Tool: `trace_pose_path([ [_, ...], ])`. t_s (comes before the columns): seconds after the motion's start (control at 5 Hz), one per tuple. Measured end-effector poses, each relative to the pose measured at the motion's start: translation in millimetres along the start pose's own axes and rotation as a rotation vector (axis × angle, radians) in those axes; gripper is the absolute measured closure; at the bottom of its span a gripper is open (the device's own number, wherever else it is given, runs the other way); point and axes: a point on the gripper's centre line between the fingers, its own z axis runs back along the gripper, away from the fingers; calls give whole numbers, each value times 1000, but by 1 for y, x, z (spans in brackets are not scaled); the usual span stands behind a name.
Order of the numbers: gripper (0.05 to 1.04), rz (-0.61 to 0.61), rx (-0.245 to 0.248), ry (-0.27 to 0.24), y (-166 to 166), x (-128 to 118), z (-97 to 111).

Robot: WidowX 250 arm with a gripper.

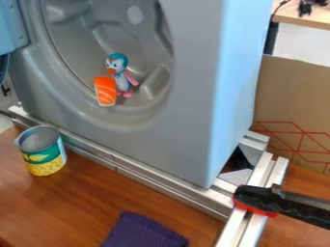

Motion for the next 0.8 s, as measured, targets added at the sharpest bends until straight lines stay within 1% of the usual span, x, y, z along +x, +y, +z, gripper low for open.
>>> trace_pose_path([
  [0.2,83,-3,-18,11,-3,0,-6],
  [0.4,83,-56,4,-25,-47,15,-4],
  [0.6,83,-63,-36,-83,-95,30,-4],
  [0.8,83,-76,-71,-60,-126,44,-7],
])
